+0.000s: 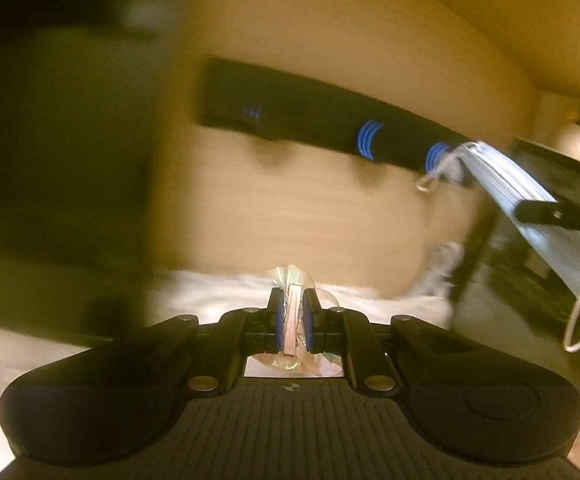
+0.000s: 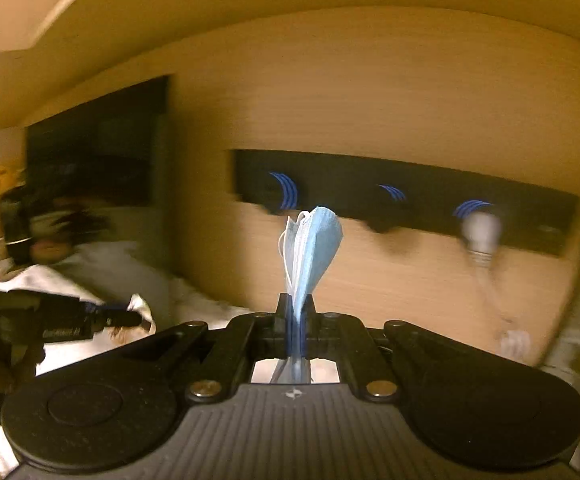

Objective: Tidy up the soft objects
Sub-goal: 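Carry the mask into the pink box with the right tool while the left drops the tan item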

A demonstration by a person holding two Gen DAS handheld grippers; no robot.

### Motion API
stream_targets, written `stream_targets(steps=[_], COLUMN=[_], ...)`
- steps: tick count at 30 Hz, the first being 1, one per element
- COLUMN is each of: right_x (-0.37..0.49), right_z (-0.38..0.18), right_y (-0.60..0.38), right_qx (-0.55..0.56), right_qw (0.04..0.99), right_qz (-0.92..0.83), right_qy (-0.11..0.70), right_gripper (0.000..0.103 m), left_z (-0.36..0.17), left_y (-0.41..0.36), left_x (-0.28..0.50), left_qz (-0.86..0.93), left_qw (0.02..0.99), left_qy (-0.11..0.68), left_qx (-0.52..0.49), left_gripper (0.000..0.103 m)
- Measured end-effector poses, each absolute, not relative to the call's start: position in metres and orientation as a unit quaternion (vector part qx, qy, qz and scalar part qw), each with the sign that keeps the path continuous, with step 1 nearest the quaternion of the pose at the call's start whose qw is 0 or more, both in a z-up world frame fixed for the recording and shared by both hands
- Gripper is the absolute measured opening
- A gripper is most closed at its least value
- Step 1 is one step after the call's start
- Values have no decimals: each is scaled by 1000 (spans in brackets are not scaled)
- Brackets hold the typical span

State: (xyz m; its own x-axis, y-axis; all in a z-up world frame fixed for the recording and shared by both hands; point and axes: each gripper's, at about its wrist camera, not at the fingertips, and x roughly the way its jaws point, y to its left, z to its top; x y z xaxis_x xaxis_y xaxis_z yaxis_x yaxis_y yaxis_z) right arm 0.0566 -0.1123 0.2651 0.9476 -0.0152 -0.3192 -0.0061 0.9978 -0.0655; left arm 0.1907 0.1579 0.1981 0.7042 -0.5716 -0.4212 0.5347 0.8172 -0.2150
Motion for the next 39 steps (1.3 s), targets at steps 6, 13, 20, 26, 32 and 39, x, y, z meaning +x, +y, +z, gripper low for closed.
stream_targets(steps=[6,13,20,26,32,39], right_x=[54,60,90,105,111,151], right_z=[244,207,165,150,149,94], right_y=[-163,-196,-212,-214,-205,-181], right_qx=[5,33,87,113,134,222], right_qw=[979,966,944,935,935,894], right_qz=[-51,-64,-42,-32,0,47], right_qy=[197,249,315,334,329,387], right_gripper=[4,4,4,4,4,4], left_z=[159,100,85,120,141,136], left_y=[83,21,12,49,93,140], left_x=[200,212,209,205,197,168], left_qz=[-358,-350,-273,-302,-266,-248], left_qw=[882,838,856,867,885,881], left_qy=[304,417,439,393,371,381], left_qx=[-38,-41,28,-54,-93,-128], left_gripper=[13,17,17,17,17,17])
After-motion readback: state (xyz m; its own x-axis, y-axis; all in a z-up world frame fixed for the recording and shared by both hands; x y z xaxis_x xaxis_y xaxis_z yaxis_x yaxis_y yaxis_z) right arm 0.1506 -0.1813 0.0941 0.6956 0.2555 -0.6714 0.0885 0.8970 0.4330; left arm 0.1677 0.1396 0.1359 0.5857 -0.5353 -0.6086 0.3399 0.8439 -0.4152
